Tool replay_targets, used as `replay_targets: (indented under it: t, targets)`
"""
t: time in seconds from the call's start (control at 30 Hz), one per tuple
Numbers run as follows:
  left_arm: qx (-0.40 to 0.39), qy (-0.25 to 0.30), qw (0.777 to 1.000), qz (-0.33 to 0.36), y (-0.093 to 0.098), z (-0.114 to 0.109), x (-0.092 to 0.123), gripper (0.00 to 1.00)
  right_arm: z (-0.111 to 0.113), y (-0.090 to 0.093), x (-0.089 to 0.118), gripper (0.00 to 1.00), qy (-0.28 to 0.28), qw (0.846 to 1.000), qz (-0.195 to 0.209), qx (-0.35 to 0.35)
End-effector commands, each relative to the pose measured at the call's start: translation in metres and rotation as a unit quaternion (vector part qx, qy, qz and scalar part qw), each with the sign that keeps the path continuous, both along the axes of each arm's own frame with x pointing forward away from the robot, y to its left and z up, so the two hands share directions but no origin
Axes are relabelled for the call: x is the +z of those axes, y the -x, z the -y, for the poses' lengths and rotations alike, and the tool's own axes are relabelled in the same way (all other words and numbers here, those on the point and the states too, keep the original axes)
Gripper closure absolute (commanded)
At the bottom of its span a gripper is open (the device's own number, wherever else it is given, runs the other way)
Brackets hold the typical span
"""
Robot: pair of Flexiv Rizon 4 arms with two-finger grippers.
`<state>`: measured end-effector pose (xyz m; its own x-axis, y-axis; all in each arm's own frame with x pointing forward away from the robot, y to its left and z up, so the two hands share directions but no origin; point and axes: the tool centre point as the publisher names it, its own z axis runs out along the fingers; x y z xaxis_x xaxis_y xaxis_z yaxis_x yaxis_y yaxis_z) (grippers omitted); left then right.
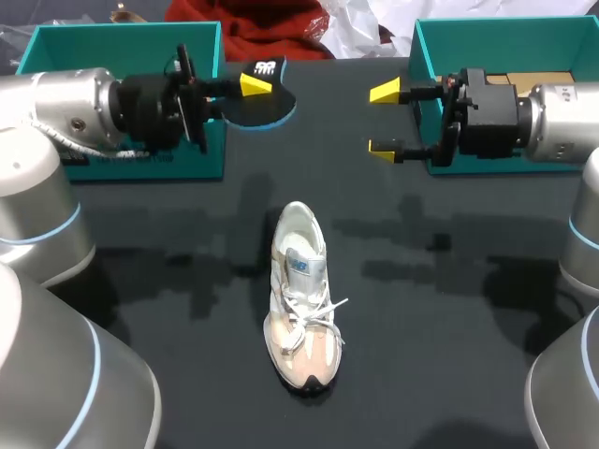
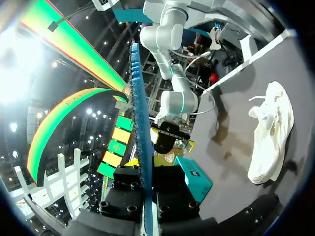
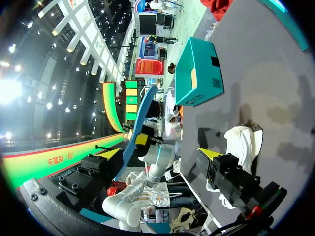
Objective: Take the shoe out of the shoebox, open the shoe tongue, remove and reinsert the insole, then place the shoe into the shoebox
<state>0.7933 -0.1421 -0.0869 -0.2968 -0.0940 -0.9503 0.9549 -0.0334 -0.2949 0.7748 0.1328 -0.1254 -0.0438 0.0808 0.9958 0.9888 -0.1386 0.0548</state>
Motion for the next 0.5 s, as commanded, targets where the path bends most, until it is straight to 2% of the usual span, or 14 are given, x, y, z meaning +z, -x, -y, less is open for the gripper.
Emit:
replay_targets:
  t: [0.03, 0.5]
  targets:
    - [-0.002, 0.003, 0.999, 0.040, -0.0041, 0.0003, -0.0059, 1.00, -0.0020, -0.0001, 0.0000, 0.00, 0.001, 1.000, -0.001, -0.001]
    - [-0.004, -0.011, 0.997, 0.081, -0.0070, -0.0053, -0.0110, 1.00, -0.0020, -0.0001, 0.0000, 0.00, 0.001, 1.000, -0.001, -0.001]
